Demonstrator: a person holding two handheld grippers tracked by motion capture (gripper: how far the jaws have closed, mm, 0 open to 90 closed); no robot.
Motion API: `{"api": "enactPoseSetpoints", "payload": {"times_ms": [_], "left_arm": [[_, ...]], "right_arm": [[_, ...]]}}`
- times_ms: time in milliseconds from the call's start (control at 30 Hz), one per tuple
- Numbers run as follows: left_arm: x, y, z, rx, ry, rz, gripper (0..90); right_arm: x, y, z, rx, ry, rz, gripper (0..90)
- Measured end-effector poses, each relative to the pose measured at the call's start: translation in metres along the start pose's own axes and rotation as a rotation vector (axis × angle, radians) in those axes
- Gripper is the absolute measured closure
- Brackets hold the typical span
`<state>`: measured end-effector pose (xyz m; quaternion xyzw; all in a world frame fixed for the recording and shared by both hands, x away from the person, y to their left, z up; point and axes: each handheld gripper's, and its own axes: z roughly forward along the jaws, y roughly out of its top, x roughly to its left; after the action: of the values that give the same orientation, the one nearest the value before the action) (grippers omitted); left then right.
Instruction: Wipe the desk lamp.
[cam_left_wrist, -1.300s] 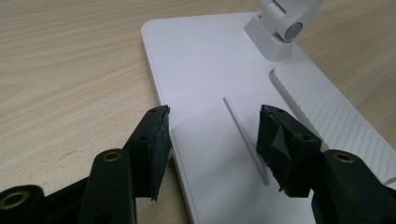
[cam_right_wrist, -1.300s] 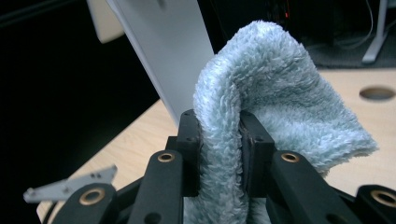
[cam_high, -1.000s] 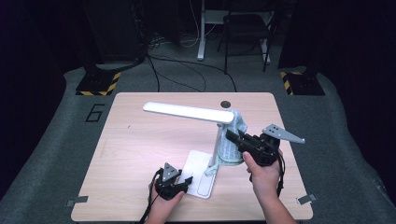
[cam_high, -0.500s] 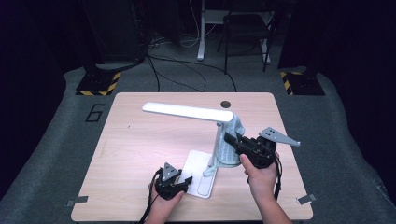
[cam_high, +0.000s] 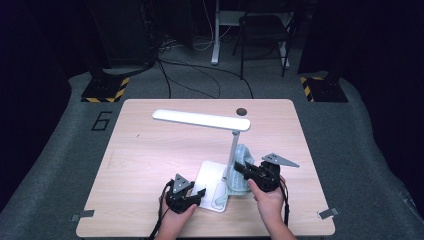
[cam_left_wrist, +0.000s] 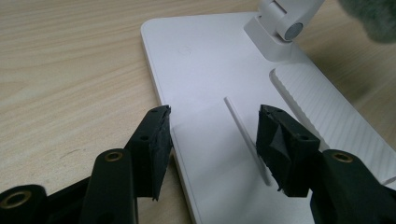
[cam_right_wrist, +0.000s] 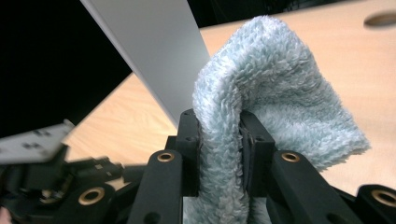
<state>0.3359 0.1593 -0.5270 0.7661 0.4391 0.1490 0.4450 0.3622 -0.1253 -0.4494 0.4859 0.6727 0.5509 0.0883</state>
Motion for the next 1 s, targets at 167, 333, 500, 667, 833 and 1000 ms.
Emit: {"api": "enactPoseSetpoints", "payload": {"times_ms": [167, 333, 500, 667, 833, 1000], "left_arm": [[-0.001, 0.0, 0.0, -0.004, 0.008, 0.006, 44.9], [-0.001, 0.0, 0.0, -0.006, 0.011, 0.005, 44.9], [-0.001, 0.0, 0.0, -0.004, 0.009, 0.004, 44.9], [-0.001, 0.0, 0.0, -0.005, 0.01, 0.004, 44.9], [-0.001, 0.0, 0.0, -0.005, 0.01, 0.005, 44.9], [-0.001, 0.0, 0.0, -0.006, 0.01, 0.005, 44.9]], "right_arm": [[-0.006, -0.019, 0.013, 0.066, -0.025, 0.017, 73.0], [-0.012, -0.031, 0.022, 0.104, -0.032, 0.007, 73.0], [-0.015, -0.035, 0.026, 0.125, -0.04, -0.001, 73.1], [-0.016, -0.041, 0.029, 0.144, -0.056, -0.02, 72.8], [-0.015, -0.042, 0.025, 0.144, -0.077, -0.041, 68.7], [-0.012, -0.046, 0.015, 0.178, -0.1, -0.094, 71.8]]}}
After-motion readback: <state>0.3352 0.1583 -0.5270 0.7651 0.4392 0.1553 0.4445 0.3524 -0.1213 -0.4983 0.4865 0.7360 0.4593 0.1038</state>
